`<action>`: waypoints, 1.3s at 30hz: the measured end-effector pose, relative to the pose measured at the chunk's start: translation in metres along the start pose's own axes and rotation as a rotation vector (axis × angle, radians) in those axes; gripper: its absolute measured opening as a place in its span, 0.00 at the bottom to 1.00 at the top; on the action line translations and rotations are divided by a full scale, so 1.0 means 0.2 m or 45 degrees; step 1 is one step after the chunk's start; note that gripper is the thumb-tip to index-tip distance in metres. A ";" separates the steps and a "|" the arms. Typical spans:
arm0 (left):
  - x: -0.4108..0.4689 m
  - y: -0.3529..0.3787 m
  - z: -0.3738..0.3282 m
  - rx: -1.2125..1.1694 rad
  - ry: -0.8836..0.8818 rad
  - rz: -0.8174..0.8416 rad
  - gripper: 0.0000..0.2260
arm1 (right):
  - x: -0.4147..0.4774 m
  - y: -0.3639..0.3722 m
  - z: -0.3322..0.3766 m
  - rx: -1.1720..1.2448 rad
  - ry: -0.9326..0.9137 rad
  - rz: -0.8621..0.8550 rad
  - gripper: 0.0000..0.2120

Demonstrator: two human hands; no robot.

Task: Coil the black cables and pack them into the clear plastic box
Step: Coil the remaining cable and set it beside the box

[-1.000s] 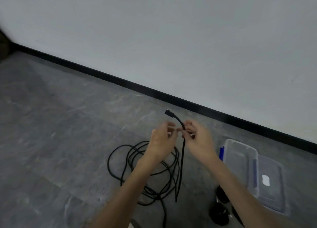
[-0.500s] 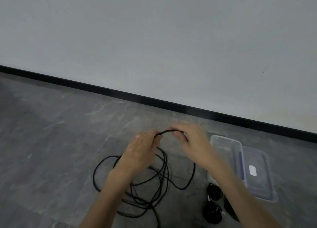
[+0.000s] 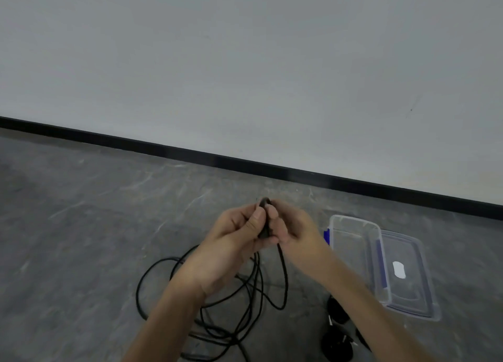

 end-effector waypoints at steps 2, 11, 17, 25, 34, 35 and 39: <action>0.02 -0.02 0.00 -0.091 0.025 -0.052 0.13 | -0.01 0.05 -0.01 0.021 0.064 0.045 0.13; 0.05 -0.11 -0.05 -0.387 0.141 -0.298 0.11 | -0.06 0.17 -0.02 -0.036 0.332 0.303 0.07; 0.07 -0.15 -0.06 -0.291 0.293 -0.422 0.13 | -0.10 0.22 0.02 0.063 0.442 0.515 0.15; 0.05 -0.27 -0.05 0.421 0.413 -0.741 0.11 | -0.07 0.18 0.04 -0.080 0.353 0.362 0.13; 0.09 -0.24 0.05 1.085 0.007 -0.599 0.10 | -0.06 0.03 -0.01 -0.730 -0.055 0.428 0.11; 0.10 -0.23 0.06 1.114 -0.022 -0.583 0.10 | -0.06 0.02 -0.01 -0.760 -0.086 0.429 0.11; 0.11 -0.20 0.06 1.236 -0.109 -0.531 0.11 | -0.04 -0.03 0.01 -0.883 -0.239 0.313 0.20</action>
Point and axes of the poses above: each hand's wrist, its own x-axis towards the middle knuckle, its own y-axis out of the palm, z = x × y, the point moved 5 cm from there along x, towards the middle knuckle, and after that the axes turned 12 degrees about -y, right-handed, at the moved point
